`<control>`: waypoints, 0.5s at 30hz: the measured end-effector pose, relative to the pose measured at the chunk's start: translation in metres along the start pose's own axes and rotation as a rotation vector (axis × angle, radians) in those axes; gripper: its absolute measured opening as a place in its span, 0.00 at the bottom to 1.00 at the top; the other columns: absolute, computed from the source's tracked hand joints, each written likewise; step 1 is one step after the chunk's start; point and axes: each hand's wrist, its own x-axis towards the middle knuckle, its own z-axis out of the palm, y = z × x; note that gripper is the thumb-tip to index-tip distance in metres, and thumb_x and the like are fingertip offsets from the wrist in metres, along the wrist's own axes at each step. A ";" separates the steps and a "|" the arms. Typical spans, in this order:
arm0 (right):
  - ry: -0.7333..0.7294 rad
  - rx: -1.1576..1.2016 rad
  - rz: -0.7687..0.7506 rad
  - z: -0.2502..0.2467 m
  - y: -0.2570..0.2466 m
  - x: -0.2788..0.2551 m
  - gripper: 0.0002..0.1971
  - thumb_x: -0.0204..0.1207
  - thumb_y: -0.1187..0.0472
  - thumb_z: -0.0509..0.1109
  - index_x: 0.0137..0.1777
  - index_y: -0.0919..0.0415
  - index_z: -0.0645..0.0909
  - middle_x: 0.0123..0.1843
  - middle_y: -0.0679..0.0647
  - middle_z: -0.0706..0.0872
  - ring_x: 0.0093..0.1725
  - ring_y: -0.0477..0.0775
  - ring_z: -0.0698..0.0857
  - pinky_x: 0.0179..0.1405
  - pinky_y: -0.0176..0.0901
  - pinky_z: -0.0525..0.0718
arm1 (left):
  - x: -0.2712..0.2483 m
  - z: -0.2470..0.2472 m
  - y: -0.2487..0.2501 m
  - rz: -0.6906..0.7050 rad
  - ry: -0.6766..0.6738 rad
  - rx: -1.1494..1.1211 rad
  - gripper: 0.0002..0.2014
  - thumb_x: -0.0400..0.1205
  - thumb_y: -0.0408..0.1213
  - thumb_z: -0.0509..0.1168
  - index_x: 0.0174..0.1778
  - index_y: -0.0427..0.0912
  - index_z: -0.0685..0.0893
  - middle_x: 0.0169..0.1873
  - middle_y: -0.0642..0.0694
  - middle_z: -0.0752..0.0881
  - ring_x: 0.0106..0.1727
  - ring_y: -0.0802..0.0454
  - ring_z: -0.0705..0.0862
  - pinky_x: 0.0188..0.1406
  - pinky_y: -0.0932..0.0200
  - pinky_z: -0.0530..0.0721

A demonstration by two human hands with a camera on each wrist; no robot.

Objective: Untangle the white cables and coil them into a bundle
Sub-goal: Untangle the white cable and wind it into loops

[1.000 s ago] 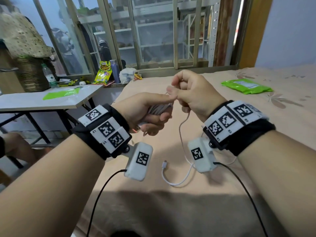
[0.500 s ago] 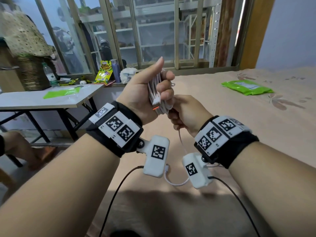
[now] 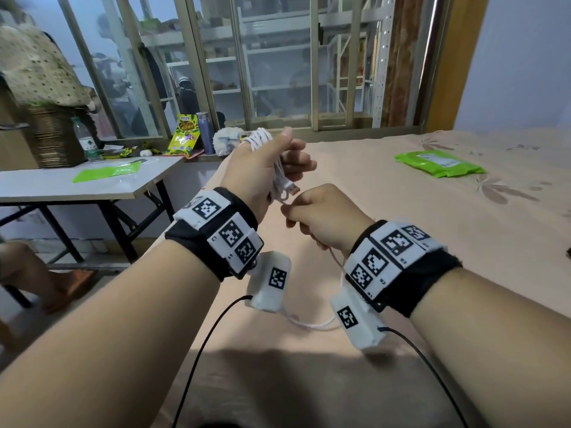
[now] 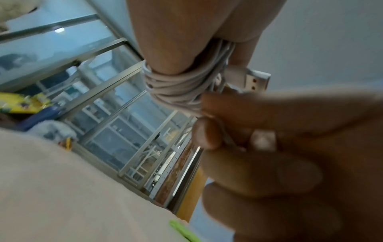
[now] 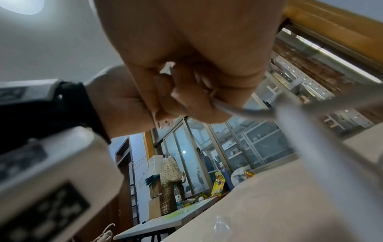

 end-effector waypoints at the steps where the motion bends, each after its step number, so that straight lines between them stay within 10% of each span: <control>1: 0.008 -0.029 -0.012 -0.002 -0.003 0.000 0.12 0.74 0.58 0.72 0.36 0.67 0.84 0.26 0.55 0.75 0.24 0.54 0.71 0.20 0.38 0.68 | 0.000 0.002 0.000 0.030 0.012 0.057 0.11 0.86 0.40 0.61 0.46 0.35 0.81 0.31 0.43 0.86 0.41 0.43 0.90 0.44 0.54 0.82; 8: 0.015 -0.114 -0.087 -0.013 -0.020 -0.002 0.11 0.72 0.64 0.73 0.53 0.59 0.79 0.35 0.48 0.80 0.37 0.54 0.82 0.24 0.43 0.80 | 0.005 0.015 0.002 0.211 0.062 0.613 0.19 0.81 0.43 0.68 0.44 0.25 0.85 0.31 0.40 0.89 0.34 0.42 0.88 0.35 0.48 0.89; 15: -0.015 -0.131 -0.042 -0.024 -0.025 -0.007 0.08 0.67 0.64 0.75 0.31 0.63 0.80 0.24 0.53 0.76 0.24 0.56 0.75 0.26 0.44 0.78 | 0.008 0.016 0.001 0.230 0.073 1.019 0.24 0.80 0.49 0.67 0.28 0.31 0.77 0.28 0.29 0.83 0.27 0.44 0.77 0.31 0.46 0.80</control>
